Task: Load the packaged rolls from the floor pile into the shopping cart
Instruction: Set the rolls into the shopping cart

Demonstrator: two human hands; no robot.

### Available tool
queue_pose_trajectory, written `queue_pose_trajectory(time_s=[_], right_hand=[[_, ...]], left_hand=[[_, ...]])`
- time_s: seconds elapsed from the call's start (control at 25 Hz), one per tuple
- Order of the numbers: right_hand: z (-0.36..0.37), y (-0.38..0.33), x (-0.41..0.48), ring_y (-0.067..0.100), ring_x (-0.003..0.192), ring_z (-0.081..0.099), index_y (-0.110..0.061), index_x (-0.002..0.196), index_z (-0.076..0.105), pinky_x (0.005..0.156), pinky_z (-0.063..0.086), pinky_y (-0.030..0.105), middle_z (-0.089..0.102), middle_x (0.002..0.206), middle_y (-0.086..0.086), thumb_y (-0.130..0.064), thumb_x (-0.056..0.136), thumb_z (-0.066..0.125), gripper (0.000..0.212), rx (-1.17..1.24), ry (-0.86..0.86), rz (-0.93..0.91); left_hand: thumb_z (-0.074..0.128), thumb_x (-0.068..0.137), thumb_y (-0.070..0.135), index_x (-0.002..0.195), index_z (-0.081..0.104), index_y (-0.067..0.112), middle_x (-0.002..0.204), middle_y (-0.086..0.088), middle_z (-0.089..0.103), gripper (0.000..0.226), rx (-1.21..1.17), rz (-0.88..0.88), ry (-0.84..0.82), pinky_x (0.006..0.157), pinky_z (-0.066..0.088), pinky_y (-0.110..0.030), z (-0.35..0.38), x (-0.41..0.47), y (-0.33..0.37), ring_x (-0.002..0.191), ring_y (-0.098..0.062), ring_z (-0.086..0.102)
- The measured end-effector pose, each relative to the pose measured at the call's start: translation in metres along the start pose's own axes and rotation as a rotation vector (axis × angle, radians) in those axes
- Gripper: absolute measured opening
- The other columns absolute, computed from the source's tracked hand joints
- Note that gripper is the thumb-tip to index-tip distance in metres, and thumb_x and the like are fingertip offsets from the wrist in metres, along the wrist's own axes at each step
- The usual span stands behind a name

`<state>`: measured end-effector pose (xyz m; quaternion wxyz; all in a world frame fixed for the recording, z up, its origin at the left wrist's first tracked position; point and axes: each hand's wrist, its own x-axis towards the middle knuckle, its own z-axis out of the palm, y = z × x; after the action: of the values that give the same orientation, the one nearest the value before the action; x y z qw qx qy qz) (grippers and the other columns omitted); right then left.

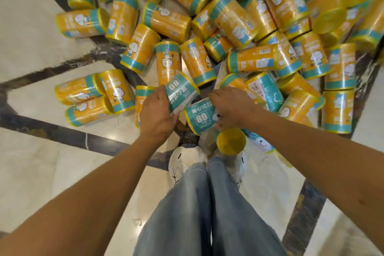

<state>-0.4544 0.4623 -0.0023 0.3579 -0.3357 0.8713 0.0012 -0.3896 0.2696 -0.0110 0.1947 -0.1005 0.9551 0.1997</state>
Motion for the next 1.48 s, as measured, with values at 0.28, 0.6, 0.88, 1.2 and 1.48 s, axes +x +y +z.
queue_pose_trajectory(time_s=[0.28, 0.6, 0.88, 1.2, 1.48], right_hand=[[-0.191, -0.008, -0.119, 0.029, 0.112, 0.054, -0.013, 0.12, 0.051, 0.077, 0.04, 0.033, 0.058, 0.12, 0.008, -0.052, 0.071, 0.076, 0.068, 0.44, 0.323, 0.481], [-0.428, -0.02, -0.305, 0.03, 0.099, 0.062, -0.017, 0.109, 0.064, 0.075, 0.046, 0.033, 0.068, 0.103, 0.008, -0.06, 0.067, 0.075, 0.062, 1.03, 0.915, 0.797], [-0.522, -0.019, -0.485, 0.029, 0.095, 0.063, -0.014, 0.1, 0.068, 0.068, 0.036, 0.026, 0.069, 0.095, 0.008, -0.052, 0.07, 0.076, 0.049, 1.293, 1.319, 0.919], [-0.481, -0.052, -0.674, 0.024, 0.086, 0.067, -0.017, 0.092, 0.068, 0.076, 0.055, 0.036, 0.071, 0.089, 0.003, -0.07, 0.05, 0.074, 0.068, 1.43, 1.885, 1.274], [-0.361, -0.146, -0.815, 0.021, 0.081, 0.059, -0.016, 0.091, 0.068, 0.065, 0.039, 0.028, 0.065, 0.083, 0.002, -0.058, 0.07, 0.074, 0.047, 1.319, 2.085, 1.753]], left_hand=[[0.071, 0.08, 0.042, 0.123, 0.048, 0.01, 0.114, -0.011, 0.061, 0.058, -0.174, -0.043, 0.221, 0.066, 0.034, -0.028, -0.213, -0.02, 0.104, 0.102, -0.032, 0.059], [0.064, 0.081, 0.053, 0.108, 0.054, 0.021, 0.096, 0.002, 0.066, 0.043, -0.471, 0.107, 0.448, 0.064, 0.037, -0.026, -0.475, -0.081, 0.298, 0.086, -0.023, 0.063], [0.075, 0.072, 0.041, 0.118, 0.051, 0.017, 0.102, -0.005, 0.065, 0.058, -0.464, 0.437, 0.42, 0.068, 0.042, -0.03, -0.591, -0.157, 0.452, 0.092, -0.029, 0.062], [0.077, 0.072, 0.038, 0.114, 0.054, 0.011, 0.102, -0.011, 0.066, 0.055, -0.531, 0.872, 0.153, 0.069, 0.041, -0.033, -0.578, -0.267, 0.588, 0.095, -0.033, 0.061], [0.079, 0.072, 0.036, 0.121, 0.055, 0.012, 0.11, -0.012, 0.066, 0.06, -0.47, 1.171, -0.224, 0.077, 0.044, -0.033, -0.493, -0.44, 0.647, 0.102, -0.031, 0.06]])
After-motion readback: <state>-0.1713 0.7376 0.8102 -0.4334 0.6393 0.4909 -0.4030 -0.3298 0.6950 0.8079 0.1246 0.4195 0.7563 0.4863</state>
